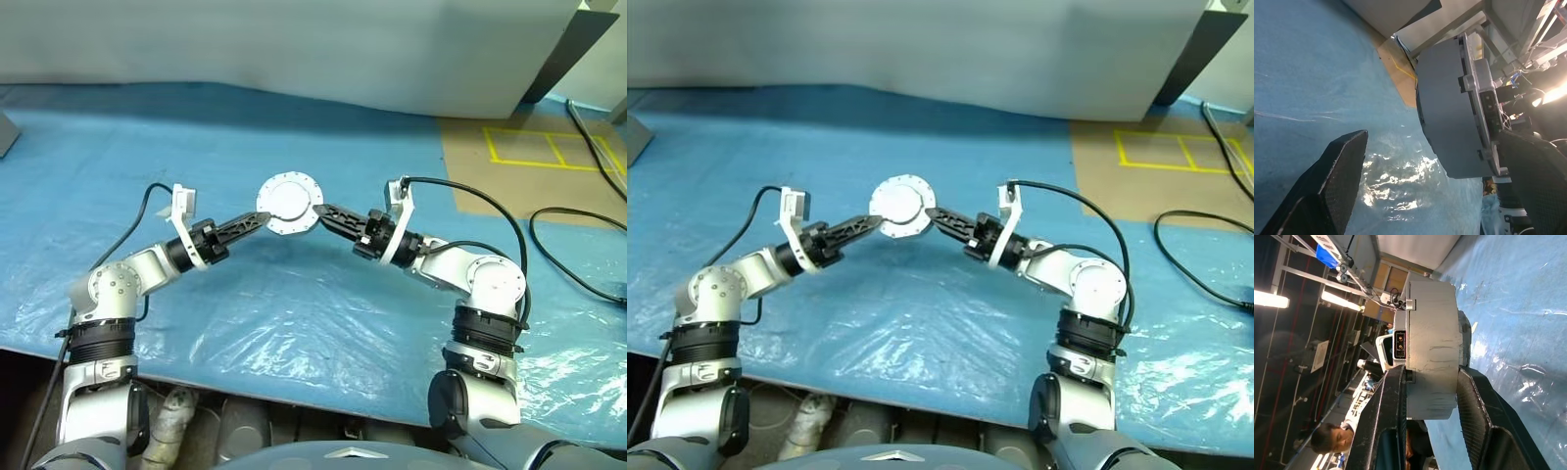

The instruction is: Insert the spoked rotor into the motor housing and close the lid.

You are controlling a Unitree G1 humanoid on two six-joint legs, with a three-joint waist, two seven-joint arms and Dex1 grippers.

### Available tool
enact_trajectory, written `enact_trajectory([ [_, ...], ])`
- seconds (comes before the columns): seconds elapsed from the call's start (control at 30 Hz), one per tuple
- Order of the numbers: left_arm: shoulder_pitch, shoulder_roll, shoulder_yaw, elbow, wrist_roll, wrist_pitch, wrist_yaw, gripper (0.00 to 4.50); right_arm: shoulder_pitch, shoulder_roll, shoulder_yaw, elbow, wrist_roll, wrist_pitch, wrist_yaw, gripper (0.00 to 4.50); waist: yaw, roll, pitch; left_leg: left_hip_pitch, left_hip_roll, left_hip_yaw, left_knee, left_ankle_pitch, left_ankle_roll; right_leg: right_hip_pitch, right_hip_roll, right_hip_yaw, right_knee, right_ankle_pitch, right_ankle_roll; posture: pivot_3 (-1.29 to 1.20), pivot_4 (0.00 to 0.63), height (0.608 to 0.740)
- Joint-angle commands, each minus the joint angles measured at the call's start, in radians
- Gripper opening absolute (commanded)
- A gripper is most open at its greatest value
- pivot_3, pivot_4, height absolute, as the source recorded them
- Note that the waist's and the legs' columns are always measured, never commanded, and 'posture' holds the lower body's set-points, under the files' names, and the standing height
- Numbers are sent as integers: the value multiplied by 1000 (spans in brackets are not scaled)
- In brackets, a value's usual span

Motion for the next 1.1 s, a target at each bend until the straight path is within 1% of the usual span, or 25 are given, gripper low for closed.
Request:
enact_trajectory([
  [0.03,-49,-34,12,-10,-49,-2,9,4454,-32,3,16,-44,87,-21,2,1222,1,0,0,0,0,0,0,0,0,0,0,0,0,0,0,0,150,740],
  [0.13,-79,-78,55,16,-101,18,53,4454,-28,-9,32,-43,101,-33,-6,1222,2,0,0,0,0,0,1,0,0,0,0,0,1,0,0,0,150,740],
  [0.37,-83,-110,64,7,-147,46,87,4454,-18,-35,58,-42,132,-48,-27,1222,2,0,0,-1,2,-1,4,0,0,0,2,0,3,0,0,0,150,740],
  [0.47,-81,-114,58,7,-150,45,100,4454,-15,-44,65,-41,140,-54,-30,1222,3,0,0,-2,2,-2,7,0,0,0,2,0,4,0,0,0,150,740],
  [0.67,-64,-191,24,1,-160,60,149,4454,-18,-48,77,-28,144,-71,-35,1222,3,0,0,-2,2,-3,14,0,0,0,2,0,10,0,0,0,150,740],
  [0.77,-55,-215,20,1,-165,60,171,4454,-17,-50,83,-25,146,-76,-38,1222,2,0,0,-2,2,-3,15,0,0,0,2,0,12,0,0,0,150,740],
  [0.93,-61,-217,37,33,-165,51,202,4454,-16,-53,88,-23,152,-82,-45,1222,1,0,0,-1,2,-3,16,0,0,0,2,1,13,0,0,0,150,740],
  [1.1,-58,-222,51,26,-176,43,232,4454,-12,-56,91,-20,159,-87,-57,1222,2,0,0,-2,2,-3,16,0,0,0,2,1,12,0,0,0,150,740],
])
